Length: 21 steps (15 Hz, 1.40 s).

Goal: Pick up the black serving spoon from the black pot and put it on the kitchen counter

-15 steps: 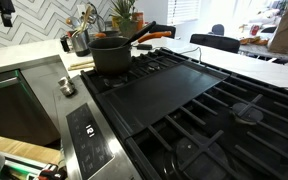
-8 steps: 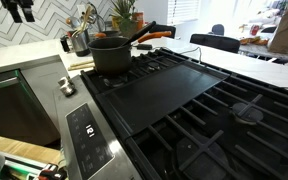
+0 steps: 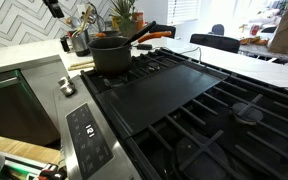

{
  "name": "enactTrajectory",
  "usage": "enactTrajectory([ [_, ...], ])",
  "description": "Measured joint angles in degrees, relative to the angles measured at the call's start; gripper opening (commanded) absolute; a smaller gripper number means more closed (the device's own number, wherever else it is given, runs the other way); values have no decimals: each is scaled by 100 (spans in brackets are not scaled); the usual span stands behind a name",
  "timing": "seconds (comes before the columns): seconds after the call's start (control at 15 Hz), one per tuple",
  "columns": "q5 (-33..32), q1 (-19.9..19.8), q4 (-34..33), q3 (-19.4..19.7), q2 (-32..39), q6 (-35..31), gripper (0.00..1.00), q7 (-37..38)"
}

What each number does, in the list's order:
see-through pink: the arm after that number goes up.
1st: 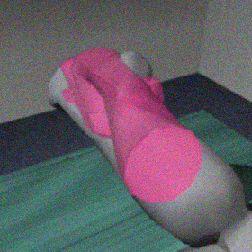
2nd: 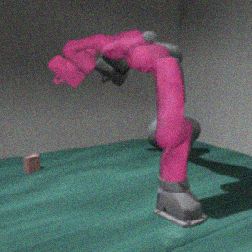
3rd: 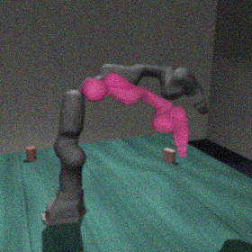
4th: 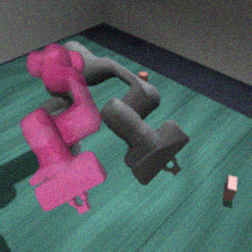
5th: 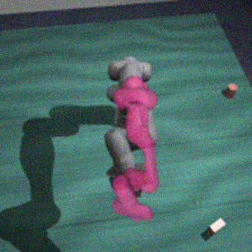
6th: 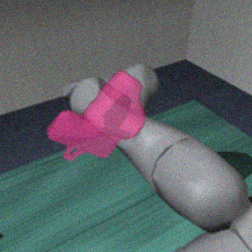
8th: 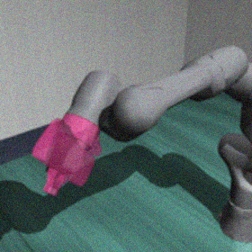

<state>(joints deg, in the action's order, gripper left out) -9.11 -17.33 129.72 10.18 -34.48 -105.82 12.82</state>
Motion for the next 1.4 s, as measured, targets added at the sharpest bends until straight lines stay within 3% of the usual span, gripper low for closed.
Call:
enactTrajectory([
  [0.2,0,-240,-5,60,275,-477,100,400],
  [0.8,0,-266,-96,6,387,-535,100,691],
  [1.4,339,-467,-1008,275,1874,-872,100,1941],
])
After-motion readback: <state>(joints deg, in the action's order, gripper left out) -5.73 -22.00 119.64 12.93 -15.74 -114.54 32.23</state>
